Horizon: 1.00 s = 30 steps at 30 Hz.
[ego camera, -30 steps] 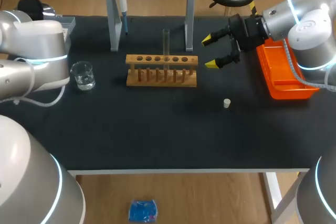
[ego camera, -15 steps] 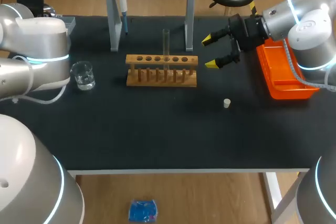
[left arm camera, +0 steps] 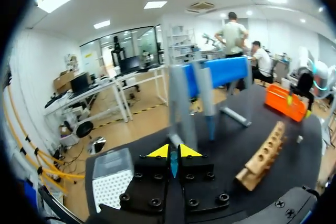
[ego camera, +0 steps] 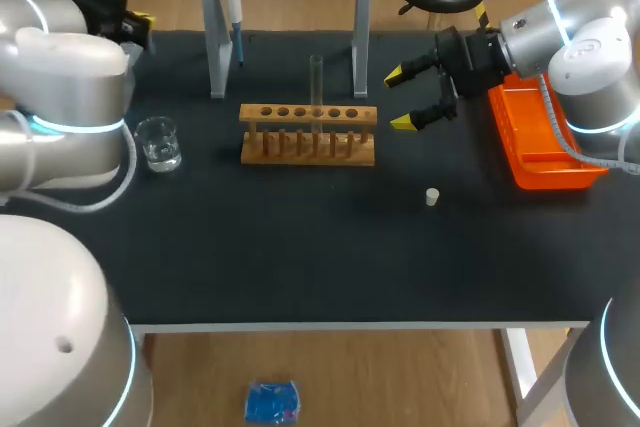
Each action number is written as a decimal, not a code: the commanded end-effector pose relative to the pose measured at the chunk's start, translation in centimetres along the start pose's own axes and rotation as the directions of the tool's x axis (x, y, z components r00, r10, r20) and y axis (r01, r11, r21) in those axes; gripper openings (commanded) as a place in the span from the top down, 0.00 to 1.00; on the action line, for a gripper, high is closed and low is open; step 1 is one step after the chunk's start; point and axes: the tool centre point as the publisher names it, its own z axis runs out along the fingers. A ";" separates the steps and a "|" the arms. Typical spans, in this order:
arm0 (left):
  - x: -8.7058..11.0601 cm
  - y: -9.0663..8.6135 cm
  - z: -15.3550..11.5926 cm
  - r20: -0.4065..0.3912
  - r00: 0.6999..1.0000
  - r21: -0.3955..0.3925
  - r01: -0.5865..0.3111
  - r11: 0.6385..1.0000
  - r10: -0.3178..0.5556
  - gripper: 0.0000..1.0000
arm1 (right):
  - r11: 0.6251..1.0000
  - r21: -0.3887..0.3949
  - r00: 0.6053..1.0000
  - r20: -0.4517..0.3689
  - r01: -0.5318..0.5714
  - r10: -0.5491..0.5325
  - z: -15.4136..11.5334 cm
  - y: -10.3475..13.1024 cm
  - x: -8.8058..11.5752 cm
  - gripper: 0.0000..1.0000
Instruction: Invert the test tube, pick up the pipette, mount the tip to pipette, aspirate from beaker and dispense into the tube, eject the tip, return the pipette, and cap with the stopper.
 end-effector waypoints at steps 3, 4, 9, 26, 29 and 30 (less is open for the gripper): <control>7.1 -1.4 -10.2 -0.260 0.958 -0.060 -0.142 0.988 0.122 1.00 | 1.000 0.004 1.000 -0.003 -0.001 0.001 -0.1 0.1 0.0 0.00; 8.2 -1.5 -10.6 -0.284 0.950 -0.053 -0.148 0.988 0.127 1.00 | 1.000 0.004 1.000 -0.003 -0.001 0.001 -0.1 0.1 0.0 0.00; 13.7 -1.9 -12.4 -0.386 0.906 -0.060 -0.211 0.976 0.173 1.00 | 1.000 0.004 1.000 -0.003 -0.001 0.001 -0.1 0.1 0.0 0.00; 24.4 -3.8 -14.2 -0.576 0.780 0.042 -0.271 0.962 0.245 1.00 | 1.000 0.004 1.000 -0.003 -0.001 0.001 -0.1 0.1 0.0 0.00; 24.4 -3.8 -14.2 -0.576 0.780 0.042 -0.271 0.962 0.245 1.00 | 1.000 0.004 1.000 -0.003 -0.001 0.001 -0.1 0.1 0.0 0.00; 24.4 -3.8 -14.2 -0.576 0.780 0.042 -0.271 0.962 0.245 1.00 | 1.000 0.004 1.000 -0.003 -0.001 0.001 -0.1 0.1 0.0 0.00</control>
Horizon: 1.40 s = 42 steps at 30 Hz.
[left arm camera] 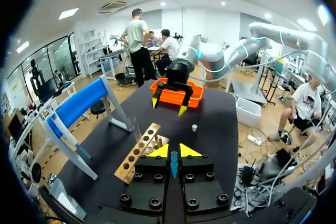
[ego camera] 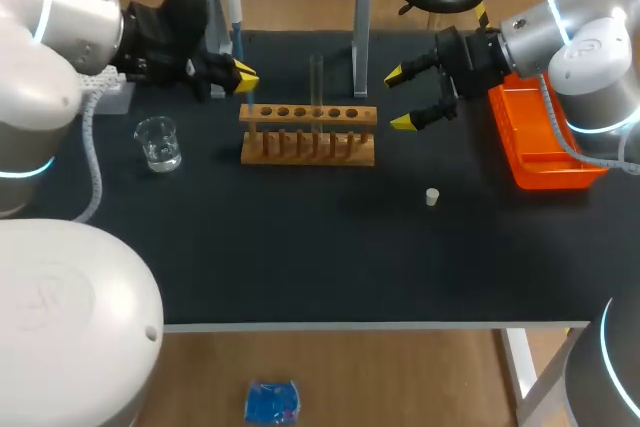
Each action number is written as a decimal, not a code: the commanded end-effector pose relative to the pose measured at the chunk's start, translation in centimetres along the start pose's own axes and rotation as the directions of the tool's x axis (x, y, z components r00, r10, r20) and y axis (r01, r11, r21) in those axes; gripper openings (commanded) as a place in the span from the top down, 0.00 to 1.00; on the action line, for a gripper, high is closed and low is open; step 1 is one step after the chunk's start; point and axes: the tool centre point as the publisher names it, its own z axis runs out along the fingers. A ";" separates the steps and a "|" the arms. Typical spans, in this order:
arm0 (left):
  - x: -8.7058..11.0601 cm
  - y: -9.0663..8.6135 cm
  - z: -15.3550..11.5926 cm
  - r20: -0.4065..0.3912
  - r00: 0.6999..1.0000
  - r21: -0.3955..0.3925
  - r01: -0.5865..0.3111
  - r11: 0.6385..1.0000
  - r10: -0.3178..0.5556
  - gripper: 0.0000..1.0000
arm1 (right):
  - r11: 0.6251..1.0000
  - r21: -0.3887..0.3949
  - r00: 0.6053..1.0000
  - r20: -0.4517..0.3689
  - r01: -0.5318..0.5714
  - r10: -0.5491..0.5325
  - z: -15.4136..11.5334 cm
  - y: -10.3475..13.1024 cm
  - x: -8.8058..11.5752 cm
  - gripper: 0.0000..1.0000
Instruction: Invert the test tube, pick up the pipette, mount the tip to pipette, aspirate from beaker and dispense into the tube, eject the tip, return the pipette, and cap with the stopper.
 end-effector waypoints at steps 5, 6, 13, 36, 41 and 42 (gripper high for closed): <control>0.1 0.1 -1.0 -0.004 1.000 0.003 -0.001 1.000 0.001 1.00 | 1.000 0.004 1.000 -0.002 -0.001 0.001 -0.1 0.1 0.0 0.00; 0.1 0.1 -1.0 -0.004 1.000 0.003 -0.001 1.000 0.001 1.00 | 1.000 0.004 1.000 -0.002 -0.001 0.001 -0.1 0.1 0.0 0.00; 0.1 0.1 -1.0 -0.004 1.000 0.003 -0.001 1.000 0.001 1.00 | 1.000 0.004 1.000 -0.002 -0.001 0.001 -0.1 0.1 0.0 0.00; 2.1 -2.6 5.0 -0.143 0.989 0.015 -0.033 0.999 0.035 1.00 | 1.000 0.004 1.000 -0.002 -0.001 0.001 -0.1 0.1 0.0 0.00; 2.2 -3.0 6.0 -0.152 0.988 0.015 -0.032 0.999 0.034 1.00 | 1.000 0.004 1.000 -0.002 -0.001 0.001 -0.1 0.1 0.0 0.00; 2.2 -3.0 6.0 -0.152 0.988 0.015 -0.032 0.999 0.034 1.00 | 1.000 0.004 1.000 -0.002 -0.001 0.001 -0.1 0.1 0.0 0.00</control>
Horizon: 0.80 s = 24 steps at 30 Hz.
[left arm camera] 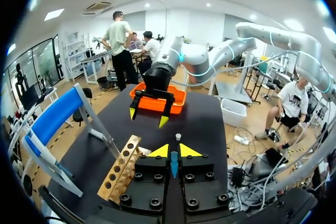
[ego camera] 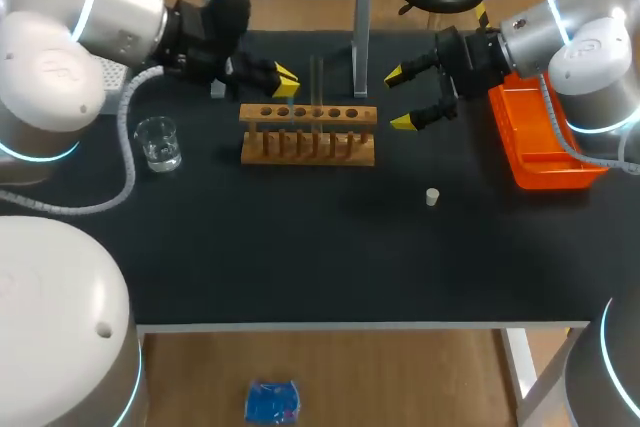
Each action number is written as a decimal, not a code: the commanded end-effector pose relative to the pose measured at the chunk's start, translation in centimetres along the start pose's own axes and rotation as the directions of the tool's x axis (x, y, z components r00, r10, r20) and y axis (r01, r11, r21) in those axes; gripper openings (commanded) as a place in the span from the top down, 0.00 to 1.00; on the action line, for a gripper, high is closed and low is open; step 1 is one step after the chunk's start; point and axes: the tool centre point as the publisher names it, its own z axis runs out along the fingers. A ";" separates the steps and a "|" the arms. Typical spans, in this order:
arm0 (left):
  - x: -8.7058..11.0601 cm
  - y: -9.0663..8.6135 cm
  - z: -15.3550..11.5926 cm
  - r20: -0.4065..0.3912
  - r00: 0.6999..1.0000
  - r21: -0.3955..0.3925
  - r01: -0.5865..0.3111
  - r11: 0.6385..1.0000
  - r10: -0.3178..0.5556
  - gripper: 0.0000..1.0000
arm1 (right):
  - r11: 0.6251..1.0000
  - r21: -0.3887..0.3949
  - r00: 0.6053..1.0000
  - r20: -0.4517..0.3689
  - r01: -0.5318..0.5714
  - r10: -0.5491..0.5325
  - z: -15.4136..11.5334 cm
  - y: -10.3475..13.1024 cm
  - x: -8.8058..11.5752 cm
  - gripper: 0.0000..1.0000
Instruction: Invert the test tube, pick up the pipette, mount the tip to pipette, aspirate from beaker and dispense into the tube, eject the tip, return the pipette, and cap with the stopper.
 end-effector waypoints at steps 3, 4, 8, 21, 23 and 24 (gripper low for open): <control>-0.6 -0.4 1.3 -0.003 1.000 -0.007 0.002 1.000 -0.002 1.00 | 1.000 0.004 1.000 -0.002 -0.001 0.001 -0.1 0.1 0.0 0.00; -0.6 -0.4 1.4 -0.004 1.000 -0.007 0.002 1.000 -0.002 1.00 | 1.000 0.004 1.000 -0.002 -0.001 0.001 -0.1 0.1 0.0 0.00; -0.6 -0.5 1.4 -0.005 1.000 -0.009 0.004 1.000 -0.004 1.00 | 1.000 0.004 1.000 -0.002 -0.001 0.001 -0.1 0.1 0.0 0.00; -0.6 -0.5 1.4 -0.005 1.000 -0.009 0.004 1.000 -0.004 1.00 | 1.000 -0.018 1.000 0.013 0.004 -0.004 -1.6 0.7 1.1 0.00; -0.6 -0.5 1.4 -0.005 1.000 -0.009 0.004 1.000 -0.004 1.00 | 0.999 -0.043 1.000 0.020 0.004 -0.003 -3.0 1.3 2.4 0.00; -0.6 -0.5 1.4 -0.005 1.000 -0.009 0.004 1.000 -0.004 1.00 | 0.998 -0.055 1.000 0.024 0.002 -0.001 -3.7 1.6 3.1 0.00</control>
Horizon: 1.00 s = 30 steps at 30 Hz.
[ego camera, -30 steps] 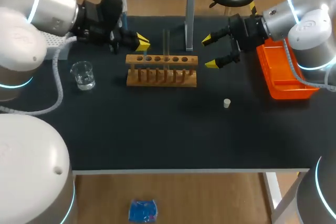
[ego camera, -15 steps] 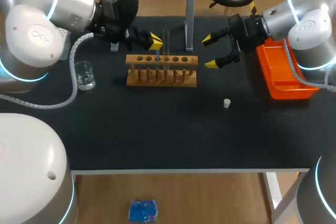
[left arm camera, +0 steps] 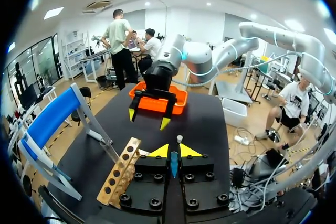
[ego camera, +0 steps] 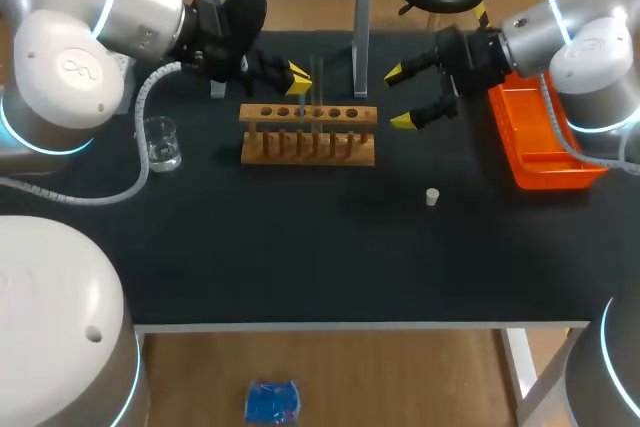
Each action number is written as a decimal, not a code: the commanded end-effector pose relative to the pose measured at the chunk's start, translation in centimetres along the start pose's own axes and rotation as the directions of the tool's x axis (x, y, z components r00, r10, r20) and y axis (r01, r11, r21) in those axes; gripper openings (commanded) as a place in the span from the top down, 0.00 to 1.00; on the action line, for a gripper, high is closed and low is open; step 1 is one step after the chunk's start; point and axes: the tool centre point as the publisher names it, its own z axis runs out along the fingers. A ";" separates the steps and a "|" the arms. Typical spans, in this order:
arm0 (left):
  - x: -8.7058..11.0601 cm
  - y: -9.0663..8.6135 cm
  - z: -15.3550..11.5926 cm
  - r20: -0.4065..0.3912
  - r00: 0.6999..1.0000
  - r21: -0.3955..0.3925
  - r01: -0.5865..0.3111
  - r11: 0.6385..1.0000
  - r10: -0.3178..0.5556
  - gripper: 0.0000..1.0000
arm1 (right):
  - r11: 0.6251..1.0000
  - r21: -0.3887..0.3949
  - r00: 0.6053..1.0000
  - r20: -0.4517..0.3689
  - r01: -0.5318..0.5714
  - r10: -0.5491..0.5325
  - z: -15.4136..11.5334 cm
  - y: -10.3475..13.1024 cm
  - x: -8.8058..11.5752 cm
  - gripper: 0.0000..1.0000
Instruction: Invert the test tube, pick up the pipette, mount the tip to pipette, aspirate from beaker and dispense into the tube, eject the tip, return the pipette, and cap with the stopper.
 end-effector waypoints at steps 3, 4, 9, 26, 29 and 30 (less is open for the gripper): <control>0.0 0.0 0.0 -0.002 1.000 -0.001 0.000 1.000 0.000 1.00 | 0.997 -0.072 1.000 0.014 -0.013 0.014 -4.9 1.9 5.1 0.00; 0.0 0.0 0.0 -0.002 1.000 -0.001 0.000 1.000 0.000 1.00 | 0.997 -0.079 1.000 0.016 -0.012 0.014 -5.3 2.2 5.8 0.00; 0.0 0.0 0.0 -0.002 1.000 -0.001 0.000 1.000 0.000 1.00 | 0.990 -0.138 1.000 0.022 -0.006 0.009 -7.0 3.9 8.9 0.00; 0.0 0.0 0.0 -0.002 1.000 -0.001 0.000 1.000 0.000 1.00 | 0.945 -0.325 0.999 -0.051 -0.017 0.001 -4.7 9.3 14.5 0.00; 0.0 0.0 0.0 -0.002 1.000 -0.001 0.000 1.000 0.000 1.00 | 0.940 -0.340 0.997 -0.075 -0.032 0.007 -3.2 10.1 14.4 0.00; 0.0 0.0 0.0 -0.002 1.000 -0.001 0.000 1.000 0.000 1.00 | 0.938 -0.345 0.997 -0.080 -0.036 0.008 -2.8 10.4 14.4 0.00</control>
